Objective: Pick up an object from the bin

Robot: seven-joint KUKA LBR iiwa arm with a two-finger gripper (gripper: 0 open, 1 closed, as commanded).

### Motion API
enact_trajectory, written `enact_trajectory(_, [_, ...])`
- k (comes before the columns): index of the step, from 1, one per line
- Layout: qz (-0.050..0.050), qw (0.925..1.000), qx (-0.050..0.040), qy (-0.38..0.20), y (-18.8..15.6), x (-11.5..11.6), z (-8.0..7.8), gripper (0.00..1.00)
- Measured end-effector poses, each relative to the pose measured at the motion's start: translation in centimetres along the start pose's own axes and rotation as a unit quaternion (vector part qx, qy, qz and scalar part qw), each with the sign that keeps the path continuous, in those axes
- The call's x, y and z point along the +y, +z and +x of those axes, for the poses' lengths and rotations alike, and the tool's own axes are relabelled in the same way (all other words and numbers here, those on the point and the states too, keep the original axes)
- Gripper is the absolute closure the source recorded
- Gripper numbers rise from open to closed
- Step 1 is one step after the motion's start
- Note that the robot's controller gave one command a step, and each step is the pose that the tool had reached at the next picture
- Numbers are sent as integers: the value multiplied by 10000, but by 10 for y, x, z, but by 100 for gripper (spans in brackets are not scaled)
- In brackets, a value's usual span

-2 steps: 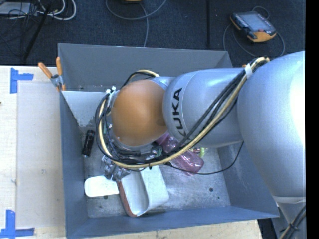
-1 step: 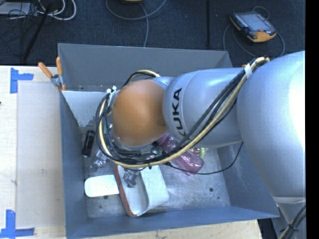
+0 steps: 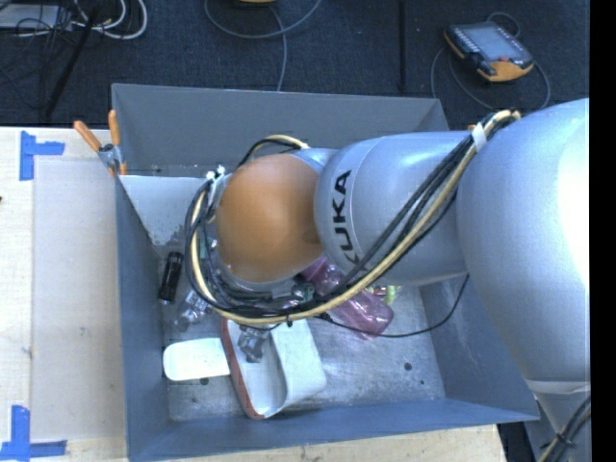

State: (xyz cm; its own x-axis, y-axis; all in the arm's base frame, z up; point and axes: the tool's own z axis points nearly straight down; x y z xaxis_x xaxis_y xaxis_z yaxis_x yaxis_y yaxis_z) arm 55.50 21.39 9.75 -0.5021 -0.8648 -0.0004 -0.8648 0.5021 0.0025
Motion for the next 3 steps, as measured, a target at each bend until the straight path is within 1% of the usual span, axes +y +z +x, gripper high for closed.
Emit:
enact_trajectory(1, [20, 9989, -4, -477, 4, 5, 1, 0])
enact_trajectory(2, [15, 9942, -1, -1074, 8, 13, 2, 0])
enact_trajectory(3, [78, 9826, -96, -1852, 15, 39, 22, 0])
